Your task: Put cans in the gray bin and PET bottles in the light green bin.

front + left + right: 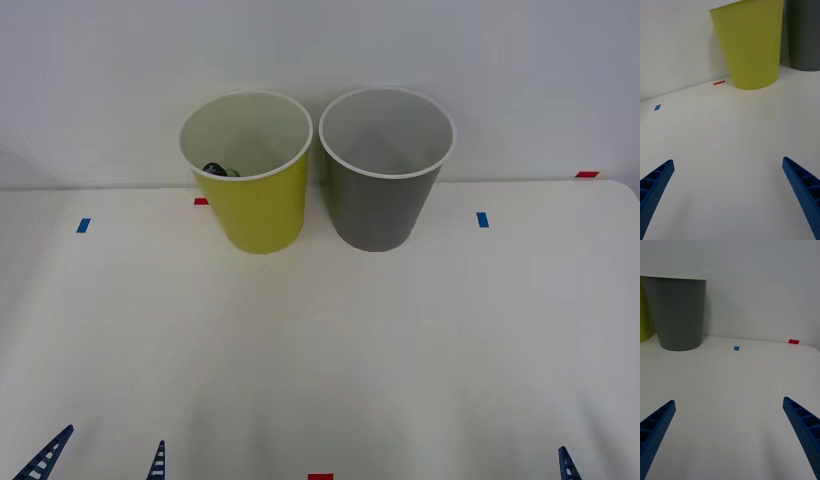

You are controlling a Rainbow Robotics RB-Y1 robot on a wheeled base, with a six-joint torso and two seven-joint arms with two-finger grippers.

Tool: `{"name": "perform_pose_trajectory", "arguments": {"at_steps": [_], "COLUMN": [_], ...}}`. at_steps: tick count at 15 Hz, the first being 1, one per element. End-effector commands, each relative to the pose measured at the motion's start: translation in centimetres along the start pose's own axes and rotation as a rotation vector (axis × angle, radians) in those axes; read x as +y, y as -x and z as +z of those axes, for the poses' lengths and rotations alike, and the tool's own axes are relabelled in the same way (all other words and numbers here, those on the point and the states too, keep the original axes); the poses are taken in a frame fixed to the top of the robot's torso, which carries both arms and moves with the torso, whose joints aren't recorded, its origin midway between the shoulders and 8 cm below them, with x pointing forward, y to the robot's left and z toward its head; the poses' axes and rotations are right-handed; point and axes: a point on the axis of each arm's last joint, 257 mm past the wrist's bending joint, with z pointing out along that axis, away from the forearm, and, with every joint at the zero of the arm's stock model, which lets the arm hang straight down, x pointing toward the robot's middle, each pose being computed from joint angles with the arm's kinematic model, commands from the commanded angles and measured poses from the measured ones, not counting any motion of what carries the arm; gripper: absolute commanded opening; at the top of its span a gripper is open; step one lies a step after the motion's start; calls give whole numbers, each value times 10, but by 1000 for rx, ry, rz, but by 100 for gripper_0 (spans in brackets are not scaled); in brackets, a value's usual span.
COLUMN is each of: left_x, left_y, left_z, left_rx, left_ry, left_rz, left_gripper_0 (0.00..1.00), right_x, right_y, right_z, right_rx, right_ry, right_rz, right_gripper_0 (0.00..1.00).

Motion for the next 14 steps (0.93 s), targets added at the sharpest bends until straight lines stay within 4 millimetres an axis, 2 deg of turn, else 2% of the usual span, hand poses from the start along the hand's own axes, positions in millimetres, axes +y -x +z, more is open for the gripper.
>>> {"name": "perform_pose_trajectory", "arguments": {"at_steps": [1,14], "left_x": [0,0], "left_y": [0,0], "left_z": [0,0], "left_rx": [0,0], "left_ry": [0,0], "left_rz": [0,0], "left_gripper_0": [100,100], "right_x": [0,0], "right_y": [0,0], "right_z": [0,0], "right_rx": [0,0], "right_ry": [0,0], "right_rz": [0,0], "right_gripper_0": [100,100]}}
